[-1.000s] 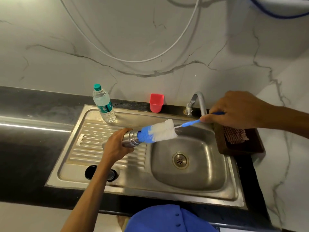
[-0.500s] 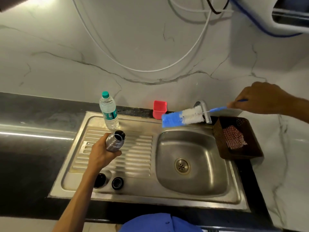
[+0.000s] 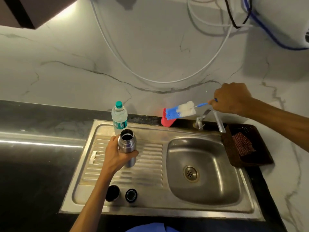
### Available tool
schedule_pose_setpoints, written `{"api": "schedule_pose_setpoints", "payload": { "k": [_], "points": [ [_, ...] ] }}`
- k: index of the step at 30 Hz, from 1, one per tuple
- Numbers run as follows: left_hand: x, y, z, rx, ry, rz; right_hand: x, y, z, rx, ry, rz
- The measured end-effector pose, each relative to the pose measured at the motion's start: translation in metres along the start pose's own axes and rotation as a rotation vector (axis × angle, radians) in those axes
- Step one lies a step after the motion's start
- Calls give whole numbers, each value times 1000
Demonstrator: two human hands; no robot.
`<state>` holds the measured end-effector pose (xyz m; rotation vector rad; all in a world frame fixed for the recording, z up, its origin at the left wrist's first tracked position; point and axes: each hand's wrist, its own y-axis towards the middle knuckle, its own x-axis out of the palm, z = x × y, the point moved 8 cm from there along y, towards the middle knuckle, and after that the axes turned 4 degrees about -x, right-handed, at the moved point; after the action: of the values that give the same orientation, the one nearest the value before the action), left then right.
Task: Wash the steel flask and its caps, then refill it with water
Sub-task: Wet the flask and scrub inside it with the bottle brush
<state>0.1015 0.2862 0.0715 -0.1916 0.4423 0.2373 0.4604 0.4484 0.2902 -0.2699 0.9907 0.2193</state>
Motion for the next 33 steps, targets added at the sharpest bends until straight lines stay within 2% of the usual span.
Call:
{"api": "schedule_pose_setpoints", "payload": {
  "k": [4,10,15,20,24,29,33],
  "points": [
    [7,13,-6,-40,-57,-31,-2,28,-26,-55,-106,17],
    [11,30,-12,-78,-127,-52,-4,63,-30,-78,-184,36],
    [19,44,-15,-95,-139,-69,18,88,-41,-108,-199,-24],
    [33,55,-15,-107,-132,-95,45,105,-56,-124,-94,-135],
    [42,62,-10,-101,-153,-103,48,108,-41,-109,-57,-125],
    [48,61,-13,-149,-179,-111,31,86,-7,-85,-64,-34],
    [56,56,-12,-155,-179,-115,32,71,14,-25,25,-2]
  ]
}}
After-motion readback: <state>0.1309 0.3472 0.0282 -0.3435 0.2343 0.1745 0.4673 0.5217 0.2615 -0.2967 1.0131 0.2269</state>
